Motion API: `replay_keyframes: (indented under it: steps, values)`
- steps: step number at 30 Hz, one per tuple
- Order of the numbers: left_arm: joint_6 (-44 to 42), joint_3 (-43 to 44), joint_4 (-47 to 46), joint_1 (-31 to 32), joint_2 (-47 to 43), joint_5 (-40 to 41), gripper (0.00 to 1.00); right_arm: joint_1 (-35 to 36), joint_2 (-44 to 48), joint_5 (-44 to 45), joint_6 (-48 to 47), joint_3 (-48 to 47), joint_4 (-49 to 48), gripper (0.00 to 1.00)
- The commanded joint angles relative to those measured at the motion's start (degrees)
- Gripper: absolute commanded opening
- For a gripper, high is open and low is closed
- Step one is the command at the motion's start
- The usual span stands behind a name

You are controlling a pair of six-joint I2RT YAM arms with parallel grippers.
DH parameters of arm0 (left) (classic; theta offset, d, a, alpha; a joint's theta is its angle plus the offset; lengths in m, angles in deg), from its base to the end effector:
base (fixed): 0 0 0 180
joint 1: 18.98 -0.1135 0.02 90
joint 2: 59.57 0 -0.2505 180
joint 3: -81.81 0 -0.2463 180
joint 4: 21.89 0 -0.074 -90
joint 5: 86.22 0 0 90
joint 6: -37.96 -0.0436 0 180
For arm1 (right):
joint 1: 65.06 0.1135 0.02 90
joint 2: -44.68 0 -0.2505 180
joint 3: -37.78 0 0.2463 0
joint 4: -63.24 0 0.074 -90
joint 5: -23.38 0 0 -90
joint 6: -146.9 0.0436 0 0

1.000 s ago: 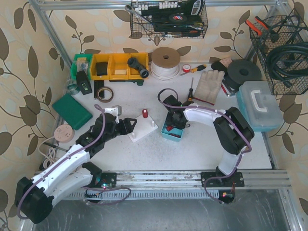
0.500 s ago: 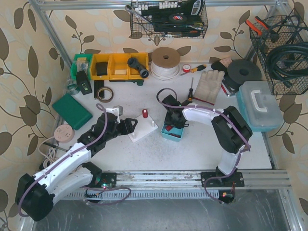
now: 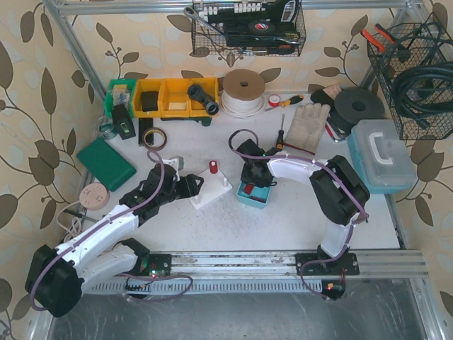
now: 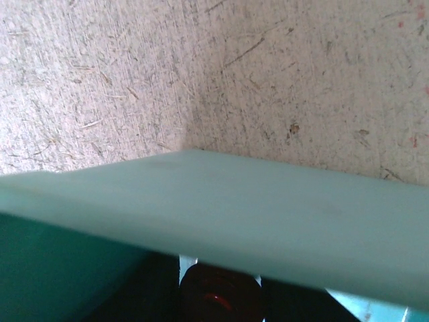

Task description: Install the large spring

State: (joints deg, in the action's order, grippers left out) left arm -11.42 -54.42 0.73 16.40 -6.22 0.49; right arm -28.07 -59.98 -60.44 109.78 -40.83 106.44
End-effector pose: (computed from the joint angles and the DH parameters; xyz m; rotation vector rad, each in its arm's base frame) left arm 0.1720 -0.1252 0.2109 -0.0672 2.2496 -0.8157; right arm 0.2794 0.2046 0.1379 0.4143 2.7682 0.2550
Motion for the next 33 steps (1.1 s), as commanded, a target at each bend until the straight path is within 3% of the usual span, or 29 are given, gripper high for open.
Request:
replay_keyframes:
  steps: [1,11,33]
  values:
    - [0.3,3.2,-1.0,0.4,1.3,0.5,0.66,0.8,-2.1,0.4,-2.0,2.8,0.7,0.24]
    - [-0.1,5.2,-0.3,0.3,4.9,0.5,0.66,2.3,-0.2,3.7,-8.0,-1.2,4.6,0.06]
    - [-1.0,8.8,0.5,0.3,11.1,0.4,0.65,2.8,5.4,2.8,-13.5,-0.8,3.7,0.01]
